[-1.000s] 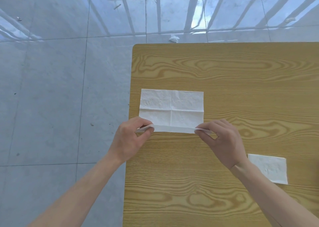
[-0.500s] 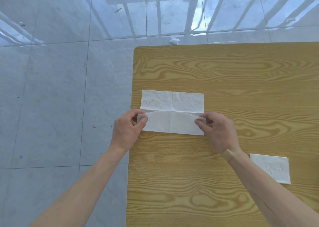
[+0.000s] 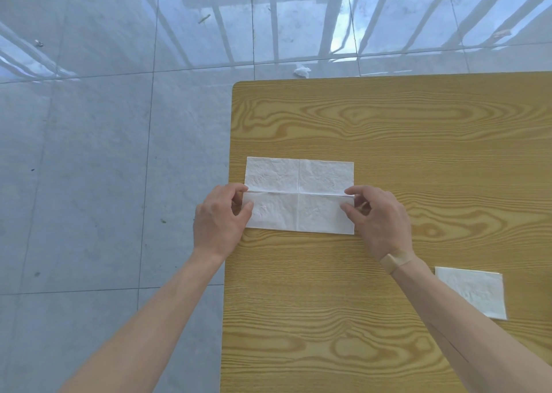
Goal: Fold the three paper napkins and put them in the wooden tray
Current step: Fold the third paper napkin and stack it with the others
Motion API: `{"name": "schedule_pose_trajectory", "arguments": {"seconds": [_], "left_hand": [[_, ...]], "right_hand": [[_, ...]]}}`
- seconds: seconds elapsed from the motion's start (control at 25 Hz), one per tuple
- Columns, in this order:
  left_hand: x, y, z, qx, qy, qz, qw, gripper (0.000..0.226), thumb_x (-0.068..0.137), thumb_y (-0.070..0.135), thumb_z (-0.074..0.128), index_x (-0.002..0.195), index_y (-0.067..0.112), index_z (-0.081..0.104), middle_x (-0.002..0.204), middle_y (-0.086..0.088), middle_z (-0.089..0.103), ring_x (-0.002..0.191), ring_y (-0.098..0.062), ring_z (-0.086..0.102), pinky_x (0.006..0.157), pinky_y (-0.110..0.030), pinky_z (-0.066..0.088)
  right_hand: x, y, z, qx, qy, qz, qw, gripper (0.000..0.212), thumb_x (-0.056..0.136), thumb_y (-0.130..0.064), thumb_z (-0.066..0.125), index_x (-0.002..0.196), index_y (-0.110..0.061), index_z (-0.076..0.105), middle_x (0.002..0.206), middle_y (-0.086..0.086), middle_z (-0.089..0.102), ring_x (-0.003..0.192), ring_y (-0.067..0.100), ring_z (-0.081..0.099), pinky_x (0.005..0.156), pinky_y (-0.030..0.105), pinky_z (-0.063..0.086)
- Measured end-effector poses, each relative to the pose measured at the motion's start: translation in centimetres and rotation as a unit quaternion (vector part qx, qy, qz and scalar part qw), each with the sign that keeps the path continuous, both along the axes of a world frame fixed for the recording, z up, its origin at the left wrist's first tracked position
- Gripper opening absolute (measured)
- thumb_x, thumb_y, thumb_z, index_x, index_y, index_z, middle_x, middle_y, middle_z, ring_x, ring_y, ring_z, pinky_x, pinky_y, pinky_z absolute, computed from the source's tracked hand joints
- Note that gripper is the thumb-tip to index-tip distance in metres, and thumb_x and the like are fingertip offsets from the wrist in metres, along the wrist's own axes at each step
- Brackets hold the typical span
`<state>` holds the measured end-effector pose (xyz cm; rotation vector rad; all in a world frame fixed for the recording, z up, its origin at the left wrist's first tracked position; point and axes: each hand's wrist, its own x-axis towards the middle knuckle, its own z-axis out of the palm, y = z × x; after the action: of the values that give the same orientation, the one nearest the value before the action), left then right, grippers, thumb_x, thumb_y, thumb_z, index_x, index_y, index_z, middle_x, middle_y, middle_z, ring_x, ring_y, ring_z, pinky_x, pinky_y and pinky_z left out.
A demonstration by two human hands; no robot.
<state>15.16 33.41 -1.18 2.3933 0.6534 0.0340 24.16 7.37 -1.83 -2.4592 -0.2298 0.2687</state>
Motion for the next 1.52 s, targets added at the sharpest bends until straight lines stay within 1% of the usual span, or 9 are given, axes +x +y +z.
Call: {"name": "schedule_pose_trajectory", "arguments": {"seconds": [0.16,0.32,0.4,0.52,0.68,0.84,1.16,1.32,1.52], "left_hand": [[-0.1,0.1,-0.3,0.029,-0.005,-0.012,0.999,0.025,0.085,0.021,0.074,0.109,0.022,0.066,0.085,0.009,0.057,0.080,-0.017,0.060,0.079,-0.048,0.054],[0.1,0.4,-0.8,0.089,-0.013,-0.028,0.996,0.030,0.084,0.027,0.075,0.113,0.021,0.068,0.101,0.002,0.056,0.097,-0.019,0.055,0.088,-0.034,0.040],[0.6,0.6,-0.8,0.107,-0.011,-0.074,0.991,0.030,0.084,0.028,0.075,0.114,0.022,0.070,0.107,0.001,0.058,0.102,-0.020,0.052,0.088,-0.034,0.037],[1.4,1.2,-0.8,0.130,-0.002,-0.130,0.983,0.026,0.085,0.026,0.075,0.110,0.020,0.072,0.108,0.000,0.062,0.104,-0.024,0.055,0.086,-0.038,0.038],[2.4,1.7,-0.5,0.132,0.006,-0.142,0.981,0.017,0.086,0.028,0.073,0.102,0.022,0.073,0.101,0.002,0.063,0.101,-0.023,0.056,0.084,-0.035,0.035],[2.9,1.8,-0.1,0.125,0.016,-0.157,0.980,0.009,0.086,0.027,0.074,0.092,0.020,0.073,0.097,0.002,0.063,0.098,-0.023,0.057,0.085,-0.039,0.040],[3.5,2.4,0.4,0.106,0.031,-0.191,0.975,0.007,0.089,0.024,0.071,0.095,0.021,0.071,0.099,0.003,0.061,0.098,-0.022,0.054,0.088,-0.039,0.040],[3.4,2.1,0.7,0.106,0.025,-0.206,0.972,0.004,0.090,0.021,0.070,0.092,0.018,0.070,0.099,0.002,0.061,0.096,-0.022,0.055,0.088,-0.040,0.042],[3.3,2.4,1.7,0.134,-0.049,-0.212,0.967,0.003,0.087,0.016,0.072,0.089,0.016,0.070,0.094,0.001,0.063,0.090,-0.024,0.059,0.083,-0.039,0.043]], "right_hand": [[-0.2,0.0,-0.5,-0.021,-0.026,-0.005,0.999,0.022,0.084,-0.027,0.074,0.106,-0.026,0.070,0.084,-0.011,0.063,0.085,0.017,0.055,0.071,0.030,0.041],[0.0,-0.1,-0.9,-0.072,-0.091,0.022,0.993,0.032,0.081,-0.029,0.078,0.112,-0.024,0.072,0.112,0.000,0.062,0.106,0.026,0.049,0.086,0.041,0.045],[0.4,-0.1,-0.9,-0.093,-0.098,0.061,0.989,0.034,0.081,-0.033,0.077,0.114,-0.026,0.072,0.118,0.000,0.061,0.113,0.029,0.046,0.089,0.044,0.042],[1.0,-0.3,-0.9,-0.107,-0.096,0.083,0.986,0.029,0.081,-0.037,0.076,0.109,-0.028,0.074,0.114,-0.002,0.062,0.113,0.028,0.045,0.087,0.041,0.038],[1.4,-0.3,-0.7,-0.096,-0.086,0.078,0.989,0.017,0.082,-0.036,0.076,0.097,-0.028,0.076,0.108,-0.004,0.065,0.110,0.026,0.048,0.086,0.036,0.033],[1.6,-0.1,-0.5,-0.089,-0.072,0.077,0.990,0.009,0.083,-0.035,0.076,0.089,-0.028,0.075,0.104,-0.006,0.065,0.108,0.023,0.048,0.084,0.033,0.029],[1.8,-0.3,-0.2,-0.068,-0.053,0.078,0.993,0.005,0.082,-0.031,0.078,0.082,-0.031,0.072,0.093,-0.011,0.064,0.098,0.015,0.045,0.080,0.031,0.027],[1.9,-0.5,0.2,-0.053,-0.051,0.080,0.994,0.005,0.082,-0.031,0.077,0.082,-0.031,0.072,0.093,-0.010,0.064,0.097,0.014,0.046,0.081,0.033,0.031],[2.3,-0.7,1.4,-0.037,-0.095,0.076,0.992,0.005,0.081,-0.026,0.078,0.082,-0.027,0.073,0.091,-0.006,0.067,0.097,0.023,0.053,0.082,0.037,0.037]]}}
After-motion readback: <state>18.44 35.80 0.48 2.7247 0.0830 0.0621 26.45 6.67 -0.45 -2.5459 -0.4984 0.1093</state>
